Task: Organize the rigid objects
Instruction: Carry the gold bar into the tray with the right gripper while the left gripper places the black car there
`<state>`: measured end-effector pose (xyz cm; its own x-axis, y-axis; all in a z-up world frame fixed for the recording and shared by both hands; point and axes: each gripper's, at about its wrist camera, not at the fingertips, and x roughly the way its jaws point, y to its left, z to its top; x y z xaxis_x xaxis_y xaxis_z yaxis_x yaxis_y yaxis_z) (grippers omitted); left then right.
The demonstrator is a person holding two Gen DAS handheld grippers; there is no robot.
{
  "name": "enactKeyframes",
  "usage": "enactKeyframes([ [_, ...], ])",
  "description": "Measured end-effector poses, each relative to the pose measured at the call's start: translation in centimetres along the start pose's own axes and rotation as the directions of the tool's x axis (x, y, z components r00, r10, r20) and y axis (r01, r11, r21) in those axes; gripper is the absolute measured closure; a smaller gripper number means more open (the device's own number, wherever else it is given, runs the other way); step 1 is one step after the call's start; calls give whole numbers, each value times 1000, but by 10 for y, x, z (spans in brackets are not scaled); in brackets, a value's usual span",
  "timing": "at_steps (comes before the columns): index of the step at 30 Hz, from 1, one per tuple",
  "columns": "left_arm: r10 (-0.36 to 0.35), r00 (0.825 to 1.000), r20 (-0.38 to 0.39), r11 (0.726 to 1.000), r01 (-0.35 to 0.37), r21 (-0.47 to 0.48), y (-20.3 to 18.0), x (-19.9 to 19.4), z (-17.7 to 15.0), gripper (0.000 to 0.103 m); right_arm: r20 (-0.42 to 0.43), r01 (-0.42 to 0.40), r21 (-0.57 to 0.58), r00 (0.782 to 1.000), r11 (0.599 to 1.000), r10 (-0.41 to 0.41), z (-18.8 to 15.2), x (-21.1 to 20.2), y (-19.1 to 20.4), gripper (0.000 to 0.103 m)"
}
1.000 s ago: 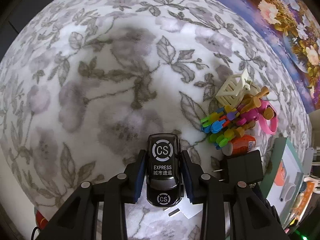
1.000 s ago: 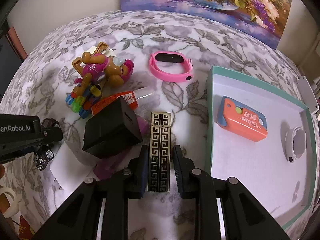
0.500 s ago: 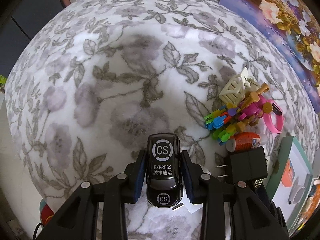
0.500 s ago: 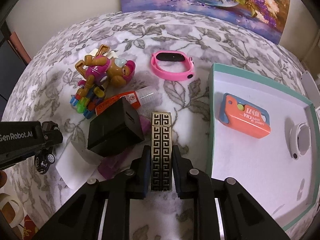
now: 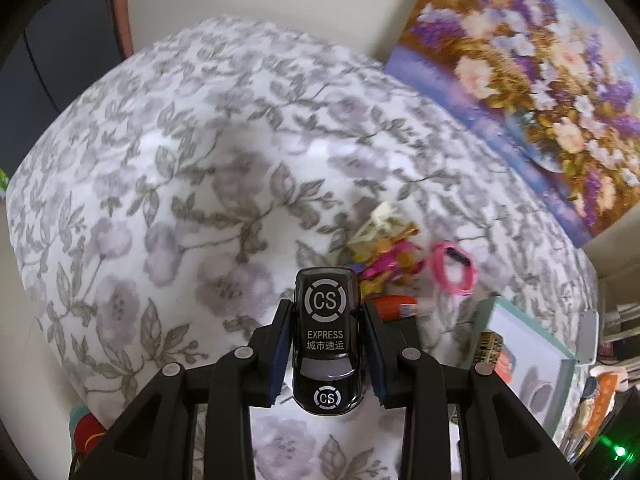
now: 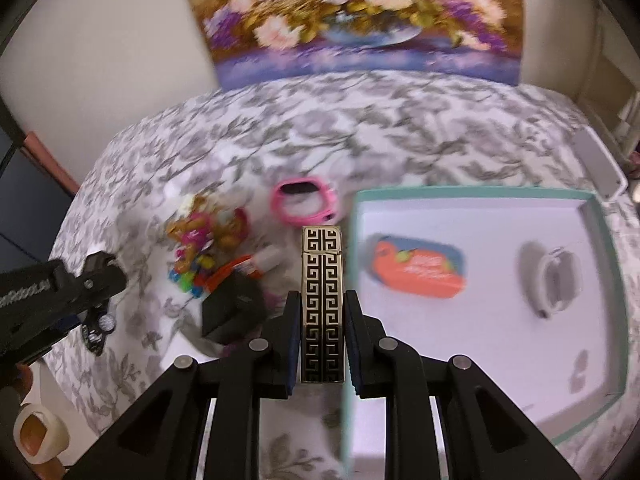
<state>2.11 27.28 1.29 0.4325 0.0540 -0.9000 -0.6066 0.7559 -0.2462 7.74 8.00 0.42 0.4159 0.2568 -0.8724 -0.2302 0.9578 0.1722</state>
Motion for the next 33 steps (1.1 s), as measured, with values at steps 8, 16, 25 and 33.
enactKeyframes([
  [8, -25, 999, -39, 997, 27, 69, -34, 10, -16, 67, -28, 101, 131, 995, 986, -98, 3, -4, -62, 82],
  [16, -27, 998, -54, 972, 39, 234, -90, 12, -45, 67, 14, 177, 244, 982, 953, -186, 9, -26, -117, 82],
  [25, -27, 998, -48, 908, 45, 416, -143, 13, -79, 67, 11, 243, 388, 963, 889, -268, 0, -49, -186, 82],
  [33, 15, 997, -69, 842, 25, 540, -179, 28, -115, 67, -85, 319, 445, 945, 837, -315, -16, -41, -233, 82],
])
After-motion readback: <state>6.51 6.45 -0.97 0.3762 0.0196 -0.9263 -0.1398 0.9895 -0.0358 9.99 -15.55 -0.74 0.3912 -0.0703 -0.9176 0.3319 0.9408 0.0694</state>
